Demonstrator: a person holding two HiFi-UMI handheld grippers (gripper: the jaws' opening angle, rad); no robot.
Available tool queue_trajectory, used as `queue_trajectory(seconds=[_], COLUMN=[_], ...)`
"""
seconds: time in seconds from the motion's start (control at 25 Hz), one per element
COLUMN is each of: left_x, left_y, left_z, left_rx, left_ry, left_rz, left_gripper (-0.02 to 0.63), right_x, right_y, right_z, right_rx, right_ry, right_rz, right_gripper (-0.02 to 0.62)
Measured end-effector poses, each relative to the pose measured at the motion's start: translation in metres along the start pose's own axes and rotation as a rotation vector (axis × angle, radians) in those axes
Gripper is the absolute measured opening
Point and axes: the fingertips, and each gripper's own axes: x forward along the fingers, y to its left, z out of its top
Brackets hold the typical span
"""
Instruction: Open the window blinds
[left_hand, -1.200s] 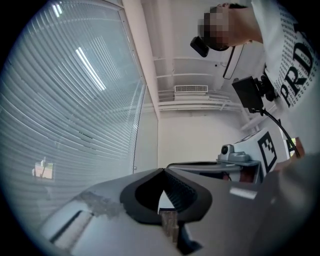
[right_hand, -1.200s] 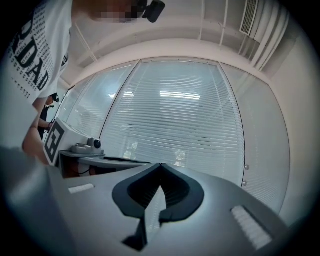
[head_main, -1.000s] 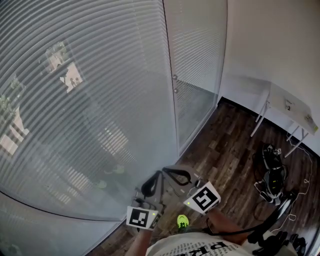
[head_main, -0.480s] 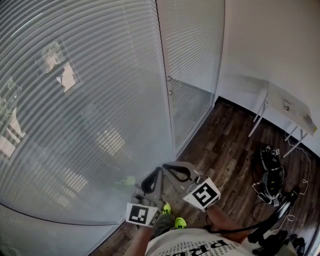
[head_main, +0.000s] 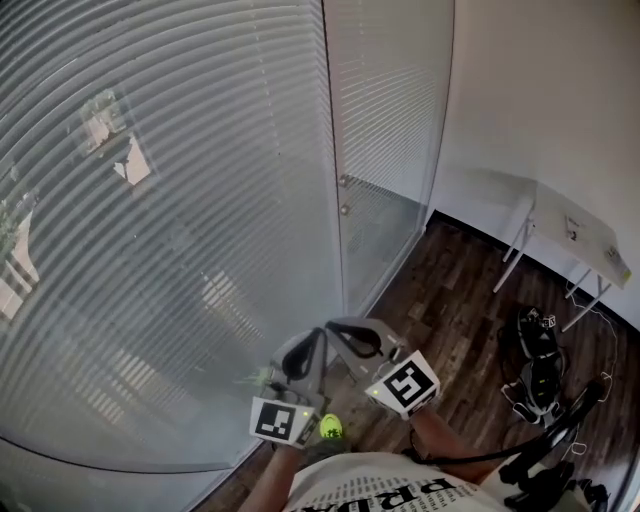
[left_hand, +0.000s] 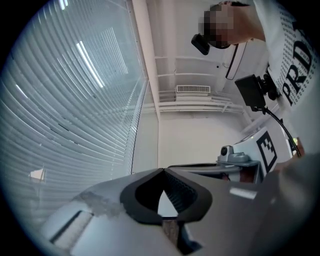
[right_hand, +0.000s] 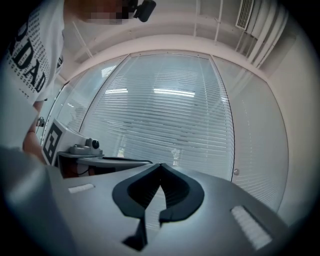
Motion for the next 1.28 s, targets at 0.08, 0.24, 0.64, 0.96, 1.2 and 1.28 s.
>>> queue_trajectory(seconds=[0.08,0.24,0.64,0.96,1.2,1.28], left_x=[0.009,0.034,0.073,0.079,0.103,0.118], left_y=[0.013,0.042,0.096,0.111,0.123,0.130], left_z=[0.003,0.011,-0.015,-0.010,-0.004,-0.014], left_rx=[0.017,0.006,-0.002,-0.005,-0.043,-0.036], left_ry=[0.002,-0.008,-0.020,-0.017,-0.026,-0.015], left_rz=[-0.002,-0.006,-0.034,-0.072,-0.040,-0.030], left_gripper=[-0.011,-0.011,-0.010,-0.009,-0.010,-0.010], right_x=[0.013,0.042,0.095,0.113,0.127,0.132], right_y=[-0.009,-0.034,-0.074,-0.082,-0.103,-0.119], right_z=[0.004,0.011,-0.019,-0.015,-0.019,-0.028], right_rx=[-0.005,-0.011,-0.027,-0.032,-0.036,-0.033], right_ry=[0.000,0.006,0.012,-0.003,0.024,0.032], right_rz=[-0.002,-0.003,-0.041,-0.056,-0.040,-0.034], right_gripper=[0.008,0.008,0.008,0.008,0.008,0.008])
